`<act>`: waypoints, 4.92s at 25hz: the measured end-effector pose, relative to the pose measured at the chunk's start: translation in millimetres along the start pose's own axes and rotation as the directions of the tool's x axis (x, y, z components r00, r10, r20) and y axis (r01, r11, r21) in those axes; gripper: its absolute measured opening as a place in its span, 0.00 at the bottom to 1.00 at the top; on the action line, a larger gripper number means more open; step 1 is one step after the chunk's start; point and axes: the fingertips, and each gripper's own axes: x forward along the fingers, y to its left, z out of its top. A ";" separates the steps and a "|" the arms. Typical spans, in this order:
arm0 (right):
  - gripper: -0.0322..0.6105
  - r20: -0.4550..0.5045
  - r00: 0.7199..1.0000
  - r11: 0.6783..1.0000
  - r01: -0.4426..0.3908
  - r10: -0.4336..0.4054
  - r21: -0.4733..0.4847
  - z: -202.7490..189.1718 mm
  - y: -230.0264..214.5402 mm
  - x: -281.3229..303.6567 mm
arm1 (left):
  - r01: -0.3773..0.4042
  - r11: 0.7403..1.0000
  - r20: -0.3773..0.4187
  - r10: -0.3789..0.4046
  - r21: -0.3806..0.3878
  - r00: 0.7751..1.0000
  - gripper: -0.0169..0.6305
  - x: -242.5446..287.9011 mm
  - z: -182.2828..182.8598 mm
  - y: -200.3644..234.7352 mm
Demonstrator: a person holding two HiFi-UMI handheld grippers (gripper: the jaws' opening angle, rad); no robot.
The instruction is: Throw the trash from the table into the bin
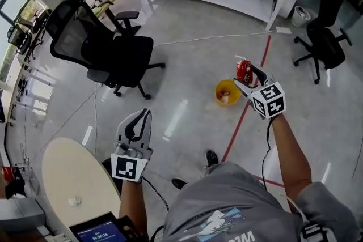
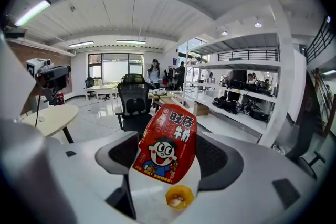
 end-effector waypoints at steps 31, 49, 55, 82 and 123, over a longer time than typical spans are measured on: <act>0.52 -0.154 0.988 0.999 0.034 -0.027 0.041 -94.5 -112.9 89.3 | 0.003 1.000 -0.107 -0.002 0.013 0.994 0.13 38.0 -27.3 -1.8; 0.06 0.012 1.000 0.990 -0.022 0.024 -0.138 5.6 -45.3 46.6 | -0.171 0.985 -0.054 0.170 -0.016 0.984 0.13 -50.1 -7.7 -2.3; 0.06 0.054 0.989 0.971 -0.126 0.140 -0.205 44.0 35.2 78.6 | -0.288 0.957 -0.054 0.286 -0.029 0.957 0.13 -112.7 -25.2 22.4; 0.06 0.045 0.833 0.717 -0.446 0.552 -0.535 202.5 576.2 63.7 | -0.778 0.628 -0.002 0.778 -0.001 0.628 0.13 -632.1 -9.6 106.0; 0.51 -0.814 0.202 -0.217 -0.904 0.545 -0.369 -101.0 1416.3 113.1 | -0.968 -0.249 -0.343 0.909 0.014 -0.238 0.13 -1062.8 -144.2 32.5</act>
